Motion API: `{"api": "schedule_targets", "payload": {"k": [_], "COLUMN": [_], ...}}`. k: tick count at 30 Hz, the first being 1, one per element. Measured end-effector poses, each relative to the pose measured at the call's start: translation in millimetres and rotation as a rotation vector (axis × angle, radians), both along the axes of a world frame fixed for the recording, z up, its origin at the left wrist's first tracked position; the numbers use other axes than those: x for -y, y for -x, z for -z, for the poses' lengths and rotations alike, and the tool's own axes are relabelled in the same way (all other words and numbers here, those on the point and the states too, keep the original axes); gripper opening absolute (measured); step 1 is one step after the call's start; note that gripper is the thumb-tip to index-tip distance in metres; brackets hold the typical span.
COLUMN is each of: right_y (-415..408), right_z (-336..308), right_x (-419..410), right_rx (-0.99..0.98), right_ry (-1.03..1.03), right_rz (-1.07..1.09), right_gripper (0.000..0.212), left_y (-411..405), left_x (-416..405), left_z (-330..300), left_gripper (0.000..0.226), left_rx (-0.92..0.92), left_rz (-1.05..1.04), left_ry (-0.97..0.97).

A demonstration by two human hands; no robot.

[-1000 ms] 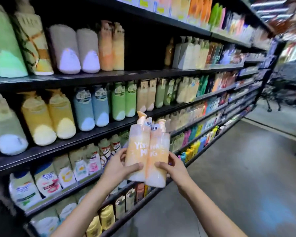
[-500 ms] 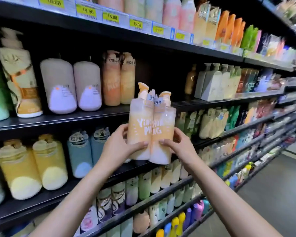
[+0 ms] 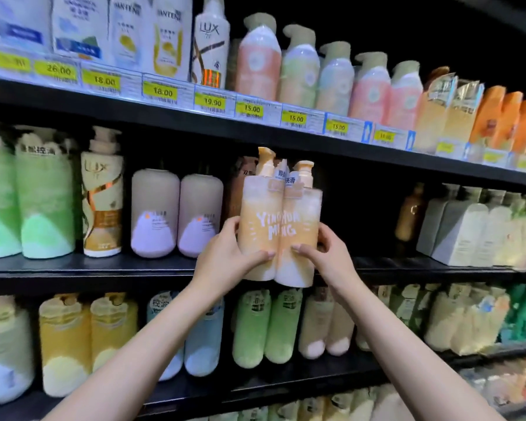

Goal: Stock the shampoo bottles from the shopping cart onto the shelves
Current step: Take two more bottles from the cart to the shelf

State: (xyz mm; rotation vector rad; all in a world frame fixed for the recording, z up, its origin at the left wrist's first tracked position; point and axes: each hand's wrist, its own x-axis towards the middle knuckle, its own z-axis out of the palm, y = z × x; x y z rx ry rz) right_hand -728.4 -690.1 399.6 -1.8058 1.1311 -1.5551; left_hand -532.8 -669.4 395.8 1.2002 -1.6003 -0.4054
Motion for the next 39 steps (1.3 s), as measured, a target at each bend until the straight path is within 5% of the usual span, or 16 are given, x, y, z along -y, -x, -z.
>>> {"api": "schedule_targets", "payload": {"k": [12,22,29,39], "right_y": [6.6,11.9,10.4,14.3], "right_z": [12.1,14.3,14.4,19.3], "right_x": [80.1,90.2,85.1,95.4], "right_rx": [-0.018,0.061,-0.071,0.016], "right_ry": [0.018,-0.111,-0.092,-0.202], "right_rz": [-0.113,-0.228,-0.166,-0.34], "right_gripper": [0.053,0.076,0.096,0.081], "left_y": [10.9,18.0,26.0,17.2], "left_x": [55.4,59.2,58.5,61.8], "left_z": [15.9,23.3,23.9,30.5], "left_gripper": [0.081,0.085,0.093,0.076], "left_rx": [-0.005,0.129,0.17,0.07], "left_rz": [-0.156,-0.295,-0.425,-0.343], "left_ry": [-0.011,0.063,0.028,0.089]}}
